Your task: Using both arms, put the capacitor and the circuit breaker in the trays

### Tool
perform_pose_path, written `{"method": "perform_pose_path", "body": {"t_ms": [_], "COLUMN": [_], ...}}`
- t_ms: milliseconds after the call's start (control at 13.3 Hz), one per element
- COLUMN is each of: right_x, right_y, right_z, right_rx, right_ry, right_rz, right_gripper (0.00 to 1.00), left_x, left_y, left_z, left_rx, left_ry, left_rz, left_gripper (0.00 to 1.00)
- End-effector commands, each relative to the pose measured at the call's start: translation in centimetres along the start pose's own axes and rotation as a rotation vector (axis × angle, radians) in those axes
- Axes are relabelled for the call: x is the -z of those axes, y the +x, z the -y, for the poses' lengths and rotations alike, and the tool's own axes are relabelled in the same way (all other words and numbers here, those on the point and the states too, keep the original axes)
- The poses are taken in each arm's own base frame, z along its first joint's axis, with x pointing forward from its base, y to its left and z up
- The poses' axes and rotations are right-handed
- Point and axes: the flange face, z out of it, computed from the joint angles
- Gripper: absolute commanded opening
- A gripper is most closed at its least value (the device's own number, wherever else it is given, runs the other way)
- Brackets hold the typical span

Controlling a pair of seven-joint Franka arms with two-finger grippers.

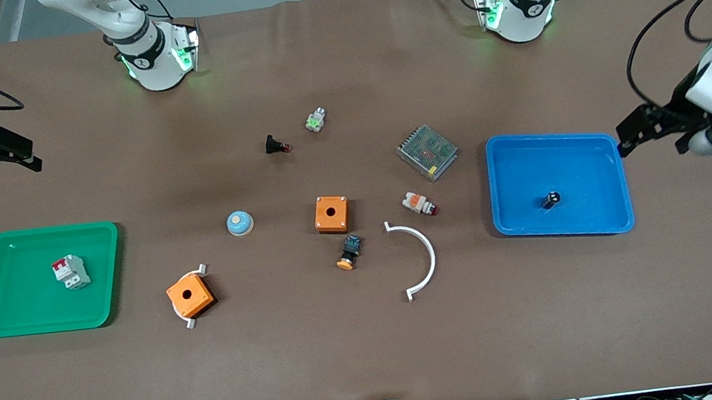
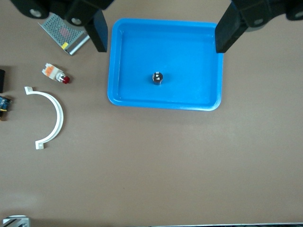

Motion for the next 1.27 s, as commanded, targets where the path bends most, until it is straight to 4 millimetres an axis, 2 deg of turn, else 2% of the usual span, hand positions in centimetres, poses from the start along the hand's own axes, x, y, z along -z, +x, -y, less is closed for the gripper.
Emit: {"method": "perform_pose_path", "body": {"t_ms": [0,150,375,600,675,750,900,1050,1200], "right_x": [0.8,0.8,1.0,1.1,1.1,1.2,1.2,1.1,1.2], "right_y": [-0.7,-0.7,-0.9,-1.0,-0.9,-0.9,-0.9,-0.9,-0.9], "right_z": [-0.7,-0.8,-1.1,-1.1,-1.1,-1.0,-1.1,-1.0,-1.2], "right_rx": [-0.026,-0.029,-0.032,-0.043,-0.041,-0.040,-0.043,-0.040,-0.042], "right_ry": [-0.014,-0.013,-0.016,-0.018,-0.018,-0.018,-0.018,-0.020,-0.023], "right_rz": [-0.020,-0.016,-0.010,0.003,0.003,0.001,0.001,0.003,0.000], "right_gripper": [1.00,1.00,1.00,1.00,1.00,1.00,1.00,1.00,1.00], "left_x": [3.6,5.4,5.4,5.0,5.5,5.4,4.4,4.0,3.8], "left_y": [-2.2,-2.7,-2.7,-2.4,-1.5,-0.2,1.0,0.9,0.5], "left_z": [0.4,3.0,1.5,1.1,0.8,0.9,0.9,0.8,-0.3], "left_rx": [0.011,0.046,0.014,-0.001,0.008,0.008,0.007,-0.028,-0.053], "left_ry": [0.013,0.019,0.024,0.041,0.040,0.037,0.039,0.111,0.115], "left_rz": [-0.019,-0.050,-0.051,-0.048,-0.065,-0.069,-0.057,-0.032,-0.006], "left_gripper": [1.00,1.00,1.00,1.00,1.00,1.00,1.00,1.00,1.00]}}
